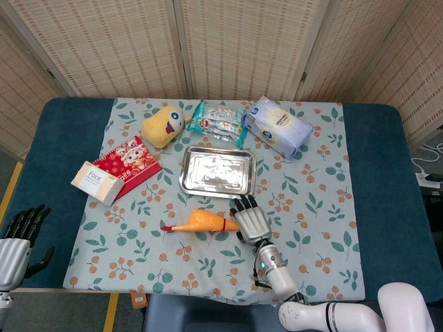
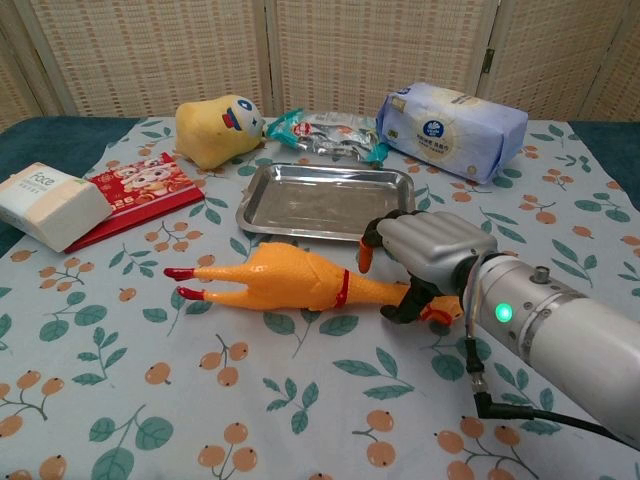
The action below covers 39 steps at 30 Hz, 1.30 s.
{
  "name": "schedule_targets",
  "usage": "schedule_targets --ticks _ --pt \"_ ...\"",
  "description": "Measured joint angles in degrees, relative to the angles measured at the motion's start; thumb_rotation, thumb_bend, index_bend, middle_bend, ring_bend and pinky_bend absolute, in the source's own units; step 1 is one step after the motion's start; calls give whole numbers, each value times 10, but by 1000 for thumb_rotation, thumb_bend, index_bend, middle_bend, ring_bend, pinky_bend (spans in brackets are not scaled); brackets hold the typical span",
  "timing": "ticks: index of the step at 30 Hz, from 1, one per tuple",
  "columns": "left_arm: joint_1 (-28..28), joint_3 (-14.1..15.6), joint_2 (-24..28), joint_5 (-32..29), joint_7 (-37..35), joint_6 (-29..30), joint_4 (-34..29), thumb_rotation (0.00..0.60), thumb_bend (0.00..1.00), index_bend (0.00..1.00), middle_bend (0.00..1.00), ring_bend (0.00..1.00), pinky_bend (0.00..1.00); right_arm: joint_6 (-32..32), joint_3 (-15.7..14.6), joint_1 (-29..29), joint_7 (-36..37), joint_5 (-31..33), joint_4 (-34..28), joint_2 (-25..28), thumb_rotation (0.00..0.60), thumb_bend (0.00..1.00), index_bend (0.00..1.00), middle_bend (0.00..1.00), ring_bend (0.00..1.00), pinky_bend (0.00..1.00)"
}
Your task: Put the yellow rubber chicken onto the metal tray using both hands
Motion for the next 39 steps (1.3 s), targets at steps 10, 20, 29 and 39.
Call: schedule_targets --ticks 10,20,29,39 --pt "-1 0 2 -2 -8 -4 2 600 435 0 9 0 63 12 -9 13 12 4 31 -26 600 334 591 231 118 201" --pt "-3 2 2 -3 -7 -11 3 600 435 5 37 0 63 38 -19 12 37 -29 57 -43 600 338 835 524 543 749" --pt "-15 7 -3 4 1 -34 2 600 435 34 96 24 79 26 -15 14 113 -74 57 -37 600 354 913 596 662 920" --pt "-79 6 -4 29 35 -117 -14 600 436 0 117 48 106 16 -15 18 180 -125 61 -30 600 356 918 599 670 932"
